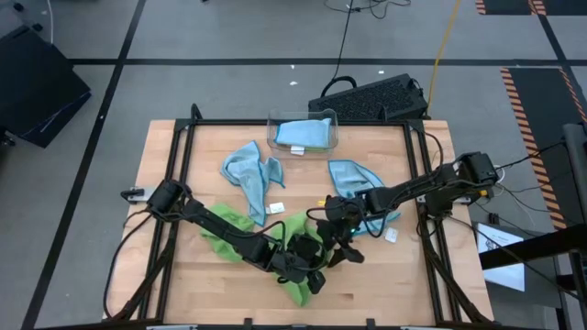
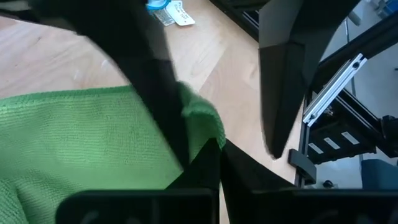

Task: Fold microfiber towels
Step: Fold the right green microfiber cloth

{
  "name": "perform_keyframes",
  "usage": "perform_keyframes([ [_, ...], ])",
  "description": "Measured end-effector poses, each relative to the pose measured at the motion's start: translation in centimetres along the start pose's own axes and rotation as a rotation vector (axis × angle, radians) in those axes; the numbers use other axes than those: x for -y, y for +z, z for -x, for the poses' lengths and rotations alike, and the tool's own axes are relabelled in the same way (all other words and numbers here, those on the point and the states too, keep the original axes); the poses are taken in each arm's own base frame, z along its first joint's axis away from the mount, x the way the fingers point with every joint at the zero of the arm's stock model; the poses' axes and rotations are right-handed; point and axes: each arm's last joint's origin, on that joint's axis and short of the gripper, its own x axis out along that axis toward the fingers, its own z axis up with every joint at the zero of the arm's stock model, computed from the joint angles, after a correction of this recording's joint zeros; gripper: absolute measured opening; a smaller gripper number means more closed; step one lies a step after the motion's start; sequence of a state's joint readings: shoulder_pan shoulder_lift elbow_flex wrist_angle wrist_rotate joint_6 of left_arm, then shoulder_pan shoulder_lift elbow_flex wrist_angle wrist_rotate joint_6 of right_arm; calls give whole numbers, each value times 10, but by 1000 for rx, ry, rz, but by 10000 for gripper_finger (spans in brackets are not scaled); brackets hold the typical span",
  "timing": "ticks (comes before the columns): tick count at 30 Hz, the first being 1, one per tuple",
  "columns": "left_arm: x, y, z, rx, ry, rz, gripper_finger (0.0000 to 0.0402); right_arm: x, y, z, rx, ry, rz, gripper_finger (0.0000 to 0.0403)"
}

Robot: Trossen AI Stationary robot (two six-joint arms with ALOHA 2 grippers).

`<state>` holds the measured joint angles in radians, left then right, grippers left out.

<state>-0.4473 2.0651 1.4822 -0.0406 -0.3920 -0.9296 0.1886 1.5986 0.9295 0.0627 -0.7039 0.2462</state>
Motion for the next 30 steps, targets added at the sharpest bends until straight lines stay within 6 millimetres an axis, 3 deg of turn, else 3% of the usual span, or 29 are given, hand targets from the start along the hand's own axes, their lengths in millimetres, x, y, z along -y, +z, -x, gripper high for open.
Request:
perform_keyframes([
  [14, 1, 0, 1, -4, -5, 9, 5, 0, 0, 0, -2, -1, -5, 53],
  [30, 1, 0, 1, -13, -9, 22, 5, -1, -1, 1, -9, 0, -33, 86],
])
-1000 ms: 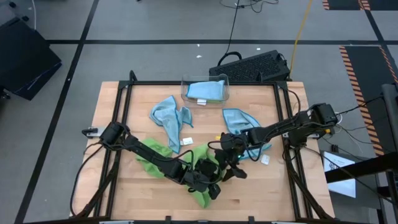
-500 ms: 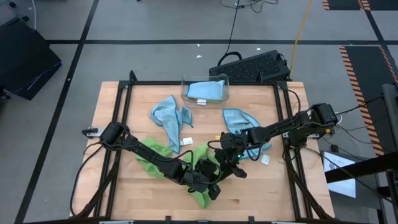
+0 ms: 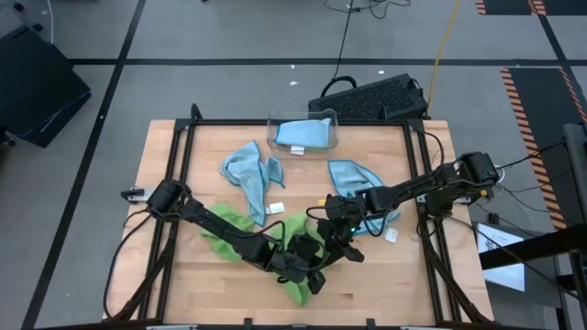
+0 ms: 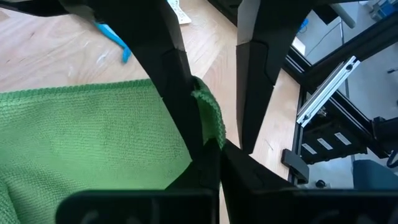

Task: Fold microfiber towels
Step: Fold the right green microfiber cloth

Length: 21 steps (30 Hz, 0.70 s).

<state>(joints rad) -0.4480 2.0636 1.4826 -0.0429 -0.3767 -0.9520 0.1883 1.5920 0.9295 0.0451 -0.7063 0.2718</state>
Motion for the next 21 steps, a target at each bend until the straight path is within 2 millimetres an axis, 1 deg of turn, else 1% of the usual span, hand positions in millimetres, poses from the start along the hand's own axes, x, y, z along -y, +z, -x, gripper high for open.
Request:
perform_keyframes([
  [10, 1, 0, 1, -4, -6, 4, 5, -3, 1, 3, 2, -3, -3, 41],
  [16, 1, 0, 0, -6, -4, 6, 5, -2, 1, 4, 5, -6, -9, 36],
  [21, 0, 0, 0, -7, -1, 10, 5, -2, 1, 4, 5, -3, -5, 48],
])
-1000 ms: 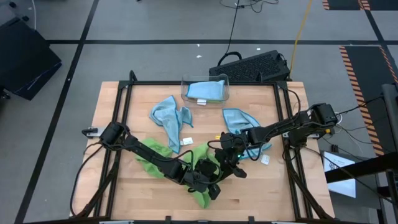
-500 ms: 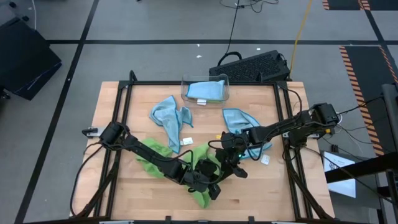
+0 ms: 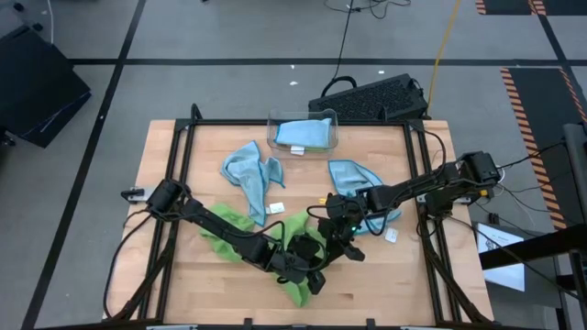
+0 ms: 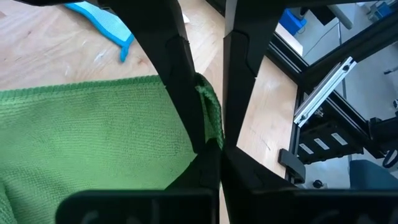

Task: Fold microfiber towels
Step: Fold the right green microfiber cloth

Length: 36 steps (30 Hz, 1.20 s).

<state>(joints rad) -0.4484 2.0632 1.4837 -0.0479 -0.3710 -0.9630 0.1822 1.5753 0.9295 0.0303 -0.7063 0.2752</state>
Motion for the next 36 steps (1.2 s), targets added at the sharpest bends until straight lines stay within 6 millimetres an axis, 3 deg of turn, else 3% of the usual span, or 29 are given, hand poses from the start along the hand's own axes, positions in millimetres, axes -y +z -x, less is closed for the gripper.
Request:
perform_keyframes([
  [20, 0, -1, 0, -2, 2, 2, 5, 0, 0, 0, 1, 2, 1, 58],
  [30, 0, 0, 0, 0, 0, 2, 5, 0, 0, 0, 2, 1, -11, 9],
  [36, 0, 0, 0, 0, 0, 3, 5, 0, 0, 0, 2, 1, -11, 2],
])
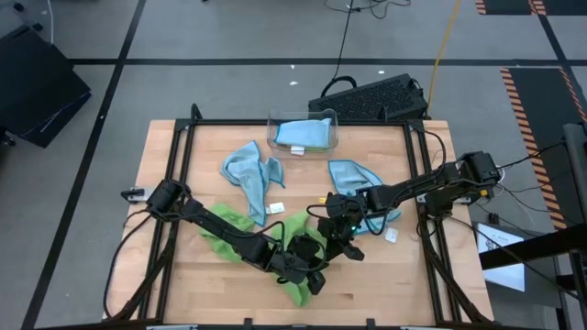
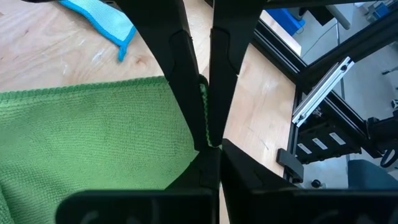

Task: Fold microfiber towels
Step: Fold the right green microfiber cloth

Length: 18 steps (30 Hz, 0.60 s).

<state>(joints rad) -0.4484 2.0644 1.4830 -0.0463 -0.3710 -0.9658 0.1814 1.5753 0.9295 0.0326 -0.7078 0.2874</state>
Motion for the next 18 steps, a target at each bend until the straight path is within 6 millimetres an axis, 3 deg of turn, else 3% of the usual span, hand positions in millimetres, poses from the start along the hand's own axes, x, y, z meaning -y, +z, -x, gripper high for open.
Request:
perform_keyframes([
  [8, 0, 0, 0, -2, -3, 77, 22, 0, 0, 0, 0, -1, -35, 1],
  [14, 1, -10, 4, -38, 16, 67, 102, -3, 1, 1, -3, 24, -50, 1],
  [18, 17, -15, 22, -63, -41, 14, 146, -4, 1, 3, 6, 7, -58, 0],
])
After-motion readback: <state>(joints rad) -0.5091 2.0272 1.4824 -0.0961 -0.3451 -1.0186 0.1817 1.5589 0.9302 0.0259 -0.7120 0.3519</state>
